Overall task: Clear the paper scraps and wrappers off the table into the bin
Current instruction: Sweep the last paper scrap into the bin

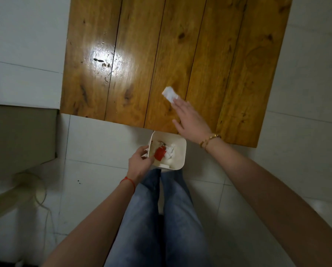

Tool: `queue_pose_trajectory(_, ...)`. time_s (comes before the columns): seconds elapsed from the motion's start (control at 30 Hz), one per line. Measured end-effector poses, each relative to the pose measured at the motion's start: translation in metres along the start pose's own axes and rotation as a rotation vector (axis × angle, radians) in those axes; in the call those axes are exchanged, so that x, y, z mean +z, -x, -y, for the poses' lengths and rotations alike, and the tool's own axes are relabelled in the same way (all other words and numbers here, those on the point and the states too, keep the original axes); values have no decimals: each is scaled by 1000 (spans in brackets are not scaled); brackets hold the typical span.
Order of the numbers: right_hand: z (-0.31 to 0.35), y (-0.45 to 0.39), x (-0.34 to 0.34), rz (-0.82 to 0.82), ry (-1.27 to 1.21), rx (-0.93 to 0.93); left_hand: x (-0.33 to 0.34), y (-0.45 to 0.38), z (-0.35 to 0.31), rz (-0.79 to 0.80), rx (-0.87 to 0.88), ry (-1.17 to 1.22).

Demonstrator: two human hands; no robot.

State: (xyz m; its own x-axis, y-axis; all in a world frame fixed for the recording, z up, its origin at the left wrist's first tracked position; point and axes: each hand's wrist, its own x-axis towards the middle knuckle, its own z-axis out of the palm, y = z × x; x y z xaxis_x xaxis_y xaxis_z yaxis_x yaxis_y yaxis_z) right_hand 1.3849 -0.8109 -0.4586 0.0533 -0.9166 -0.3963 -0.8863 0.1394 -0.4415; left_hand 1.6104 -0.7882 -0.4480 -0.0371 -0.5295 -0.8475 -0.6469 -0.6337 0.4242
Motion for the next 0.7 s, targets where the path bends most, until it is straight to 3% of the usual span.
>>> queue_pose_trajectory(0.3, 47, 93, 58, 139, -136, -78, 6, 12, 5, -15, -15, 5)
queue_pose_trajectory(0.5, 54, 123, 43, 10, -264, 73, -3, 40, 0, -2, -18, 2)
queue_pose_trajectory(0.7, 57, 150, 13, -174, -375, 340, -18, 82, -18, -3, 28, 46)
